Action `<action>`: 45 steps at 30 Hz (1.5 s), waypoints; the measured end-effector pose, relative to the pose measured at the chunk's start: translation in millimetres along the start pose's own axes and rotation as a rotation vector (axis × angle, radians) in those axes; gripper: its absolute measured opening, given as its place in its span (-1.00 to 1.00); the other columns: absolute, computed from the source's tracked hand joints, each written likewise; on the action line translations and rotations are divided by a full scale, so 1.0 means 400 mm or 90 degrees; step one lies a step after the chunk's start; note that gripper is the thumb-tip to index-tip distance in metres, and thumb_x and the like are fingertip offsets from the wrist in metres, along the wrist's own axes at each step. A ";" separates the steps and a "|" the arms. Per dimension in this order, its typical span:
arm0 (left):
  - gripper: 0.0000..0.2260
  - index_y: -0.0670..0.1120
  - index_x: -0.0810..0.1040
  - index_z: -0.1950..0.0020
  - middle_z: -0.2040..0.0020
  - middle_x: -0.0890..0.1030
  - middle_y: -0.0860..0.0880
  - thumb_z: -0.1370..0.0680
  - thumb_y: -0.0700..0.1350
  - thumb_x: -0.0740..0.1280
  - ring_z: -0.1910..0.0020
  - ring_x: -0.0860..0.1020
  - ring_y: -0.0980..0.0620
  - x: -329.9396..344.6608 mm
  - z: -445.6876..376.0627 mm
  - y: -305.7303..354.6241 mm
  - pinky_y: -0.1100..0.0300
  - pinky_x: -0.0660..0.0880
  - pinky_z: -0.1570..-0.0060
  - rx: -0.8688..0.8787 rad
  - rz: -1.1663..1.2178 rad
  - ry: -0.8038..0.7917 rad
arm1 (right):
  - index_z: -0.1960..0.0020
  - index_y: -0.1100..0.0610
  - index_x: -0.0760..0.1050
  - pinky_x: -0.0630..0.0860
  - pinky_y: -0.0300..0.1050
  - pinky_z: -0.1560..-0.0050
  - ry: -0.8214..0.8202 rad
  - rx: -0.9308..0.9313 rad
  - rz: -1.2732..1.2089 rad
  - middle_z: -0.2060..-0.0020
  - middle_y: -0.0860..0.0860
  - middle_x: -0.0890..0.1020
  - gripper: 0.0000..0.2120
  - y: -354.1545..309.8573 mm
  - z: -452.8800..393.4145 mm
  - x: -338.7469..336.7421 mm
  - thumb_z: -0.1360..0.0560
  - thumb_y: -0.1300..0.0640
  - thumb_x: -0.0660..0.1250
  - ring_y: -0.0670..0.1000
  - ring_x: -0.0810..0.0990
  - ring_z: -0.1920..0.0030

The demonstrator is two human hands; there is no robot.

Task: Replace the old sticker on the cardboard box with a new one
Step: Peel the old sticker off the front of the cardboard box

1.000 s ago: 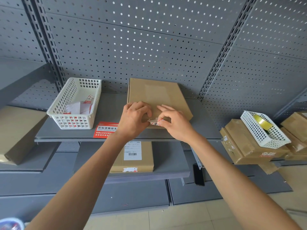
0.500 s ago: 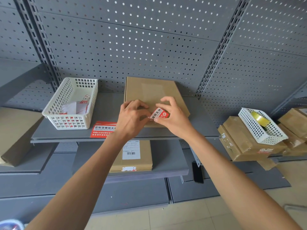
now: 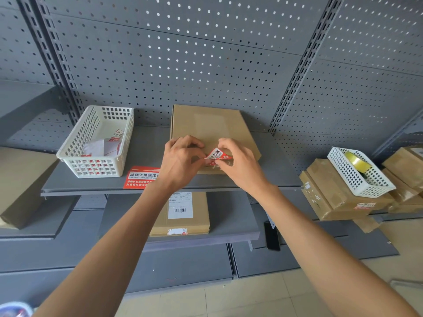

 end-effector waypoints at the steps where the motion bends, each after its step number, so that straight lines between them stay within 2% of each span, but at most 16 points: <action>1: -0.83 -0.01 0.73 0.15 -0.11 0.62 0.05 -0.48 0.08 0.46 -0.13 0.56 -0.06 0.000 0.001 -0.001 0.02 0.21 -0.30 -0.001 0.003 0.000 | -0.10 0.14 0.52 0.57 0.05 -0.15 0.005 -0.023 0.010 -0.28 0.05 0.61 -0.74 0.001 0.002 0.004 -0.47 0.24 0.50 0.09 0.62 -0.21; 5: -0.78 0.01 0.74 0.15 -0.12 0.62 0.07 -0.47 0.13 0.43 -0.16 0.55 -0.05 0.000 -0.001 -0.004 0.07 0.17 -0.32 -0.014 0.012 -0.005 | 0.10 0.19 0.59 0.56 0.00 -0.18 -0.007 -0.013 0.011 -0.33 0.06 0.59 -0.93 0.004 0.000 0.010 -0.50 0.24 0.47 0.07 0.64 -0.16; 10: -0.85 0.01 0.73 0.18 -0.12 0.61 0.06 -0.46 0.07 0.50 -0.16 0.55 -0.04 -0.006 0.002 0.002 0.05 0.17 -0.32 -0.004 0.017 -0.016 | 0.13 0.18 0.62 0.47 -0.15 -0.25 -0.045 0.027 -0.008 -0.34 0.03 0.61 -0.93 0.006 -0.002 0.005 -0.51 0.20 0.48 0.04 0.61 -0.26; 14: -0.83 0.03 0.72 0.21 -0.13 0.60 0.04 -0.44 0.10 0.47 -0.15 0.54 0.03 -0.008 0.008 0.004 0.00 0.21 -0.32 0.014 0.020 -0.033 | 0.15 0.21 0.63 0.38 -0.26 -0.30 -0.081 0.033 -0.008 -0.40 0.07 0.56 -0.92 0.006 0.002 0.004 -0.50 0.23 0.48 0.02 0.50 -0.43; 17: -0.73 0.05 0.72 0.24 -0.15 0.59 0.02 -0.41 0.21 0.35 -0.17 0.52 -0.01 -0.008 0.017 0.003 -0.11 0.26 -0.35 0.033 0.012 -0.047 | 0.17 0.22 0.64 0.19 -0.36 -0.41 -0.144 0.042 -0.008 -0.50 0.08 0.45 -0.90 0.006 0.012 0.006 -0.51 0.25 0.46 0.00 0.35 -0.55; 19: -0.69 0.07 0.73 0.27 -0.17 0.58 0.01 -0.38 0.25 0.33 -0.19 0.51 -0.05 -0.009 0.020 0.003 -0.04 0.22 -0.35 0.046 0.002 -0.059 | 0.20 0.22 0.64 0.00 -0.41 -0.47 -0.181 0.031 0.008 -0.54 0.09 0.39 -0.88 0.003 0.015 0.005 -0.51 0.23 0.48 0.01 0.27 -0.59; 22: -0.69 0.10 0.73 0.29 -0.18 0.58 0.01 -0.36 0.27 0.33 -0.21 0.49 -0.06 -0.010 0.018 0.002 0.00 0.19 -0.36 0.038 0.009 -0.075 | 0.20 0.24 0.65 -0.15 -0.55 -0.41 -0.207 0.030 0.022 -0.56 0.10 0.34 -0.86 -0.005 0.016 0.000 -0.51 0.21 0.50 0.01 0.20 -0.61; 28: -0.84 0.09 0.73 0.25 -0.16 0.60 0.09 -0.36 0.15 0.54 -0.20 0.49 0.03 -0.022 0.011 0.005 0.04 0.17 -0.40 -0.016 0.080 -0.061 | 0.19 0.16 0.65 0.00 -0.63 -0.36 -0.172 0.094 -0.076 -0.46 0.08 0.50 -0.91 -0.012 0.009 -0.018 -0.49 0.22 0.49 -0.10 0.36 -0.52; 29: -0.83 0.07 0.73 0.23 -0.15 0.61 0.10 -0.37 0.15 0.55 -0.20 0.50 0.04 -0.025 0.008 0.006 0.02 0.18 -0.41 -0.031 0.101 -0.059 | 0.19 0.11 0.63 0.06 -0.61 -0.36 -0.161 0.118 -0.107 -0.42 0.03 0.54 -0.90 -0.012 0.007 -0.022 -0.50 0.21 0.47 -0.14 0.39 -0.49; 31: -0.82 0.07 0.72 0.19 -0.12 0.63 0.12 -0.39 0.16 0.52 -0.19 0.54 0.04 -0.034 -0.001 0.004 -0.03 0.24 -0.42 -0.066 0.146 -0.058 | 0.17 0.11 0.62 0.27 -0.43 -0.39 -0.133 0.149 -0.168 -0.32 0.01 0.62 -0.91 -0.007 0.002 -0.029 -0.52 0.22 0.44 -0.16 0.46 -0.42; 33: -0.83 0.06 0.71 0.15 -0.08 0.66 0.14 -0.42 0.14 0.50 -0.16 0.58 0.06 -0.044 -0.008 0.007 -0.07 0.35 -0.37 -0.091 0.179 -0.058 | 0.12 0.19 0.65 0.45 -0.35 -0.24 -0.099 0.165 -0.222 -0.20 0.03 0.68 -0.95 0.000 -0.006 -0.035 -0.51 0.26 0.44 -0.12 0.57 -0.32; 36: -0.90 0.00 0.71 0.11 0.00 0.69 0.11 -0.48 0.01 0.54 -0.03 0.62 0.08 -0.057 -0.008 0.019 -0.02 0.54 -0.16 -0.122 0.221 -0.061 | 0.11 0.22 0.66 0.52 -0.31 -0.14 -0.055 0.180 -0.272 -0.08 0.04 0.71 -0.95 0.010 -0.016 -0.044 -0.51 0.29 0.44 -0.14 0.67 -0.13; 40: -0.92 0.02 0.67 0.14 0.12 0.72 0.08 -0.51 -0.02 0.52 0.15 0.67 0.11 -0.081 -0.006 0.031 0.12 0.58 0.11 -0.198 0.306 -0.055 | 0.15 0.13 0.65 0.46 -0.31 -0.15 -0.034 0.182 -0.277 0.00 -0.02 0.71 -0.88 0.007 -0.021 -0.076 -0.53 0.29 0.41 -0.31 0.59 -0.12; 41: -0.90 0.04 0.67 0.09 0.08 0.71 0.11 -0.50 0.03 0.52 0.12 0.66 0.15 -0.088 -0.008 0.035 0.19 0.56 0.11 -0.202 0.309 -0.052 | 0.18 0.07 0.65 0.48 -0.23 -0.18 -0.031 0.176 -0.263 0.05 -0.06 0.72 -0.85 0.010 -0.021 -0.085 -0.53 0.26 0.43 -0.28 0.61 -0.10; 43: -0.76 0.09 0.65 -0.06 -0.08 0.67 0.19 -0.46 0.14 0.52 -0.02 0.62 0.25 -0.105 -0.016 0.054 0.31 0.49 0.02 -0.184 0.301 -0.056 | 0.22 -0.01 0.65 0.59 0.06 -0.16 -0.025 0.157 -0.239 0.16 -0.09 0.73 -0.87 0.011 -0.021 -0.102 -0.49 0.15 0.45 -0.04 0.69 -0.03; 45: -0.68 0.11 0.63 -0.16 -0.15 0.66 0.22 -0.46 0.15 0.53 -0.12 0.61 0.23 -0.110 -0.030 0.088 0.26 0.47 -0.12 -0.156 0.306 -0.088 | 0.18 -0.06 0.68 0.59 0.24 -0.14 -0.029 0.120 -0.220 0.17 -0.09 0.73 -0.94 -0.006 -0.023 -0.116 -0.46 0.03 0.44 0.12 0.69 0.00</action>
Point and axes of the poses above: each hand's wrist, its own z-axis away from the middle knuckle, its own x-axis out of the palm, y = z × x, the point moved 4 cm from there along -z, towards the middle knuckle
